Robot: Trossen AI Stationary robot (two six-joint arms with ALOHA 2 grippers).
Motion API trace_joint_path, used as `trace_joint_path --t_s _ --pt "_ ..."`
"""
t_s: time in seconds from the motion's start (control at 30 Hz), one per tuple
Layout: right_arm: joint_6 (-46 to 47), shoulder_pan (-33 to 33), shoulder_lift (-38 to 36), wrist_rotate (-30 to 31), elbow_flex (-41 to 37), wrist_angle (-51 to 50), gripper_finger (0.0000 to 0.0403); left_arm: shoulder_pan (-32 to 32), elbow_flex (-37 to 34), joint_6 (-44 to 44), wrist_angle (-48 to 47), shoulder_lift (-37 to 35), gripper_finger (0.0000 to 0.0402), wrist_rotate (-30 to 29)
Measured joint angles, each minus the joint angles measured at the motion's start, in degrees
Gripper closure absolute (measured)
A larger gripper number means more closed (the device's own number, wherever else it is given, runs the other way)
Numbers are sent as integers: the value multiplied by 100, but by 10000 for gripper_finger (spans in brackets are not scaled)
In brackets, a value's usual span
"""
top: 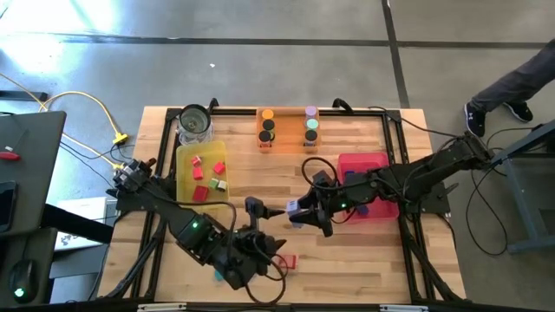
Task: Pick & Place Office items
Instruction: Put the blue charger in the yellow bin
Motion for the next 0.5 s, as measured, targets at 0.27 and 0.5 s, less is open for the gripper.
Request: trace_joint_path --t_s 0.27,0.5 --pt "-76 -113 0 -64 2 -9 207 76 0 268 7 66 27 -260" --pt "-77 -266 -8 -244 9 -60 207 146 2 96 284 213 4 -457"
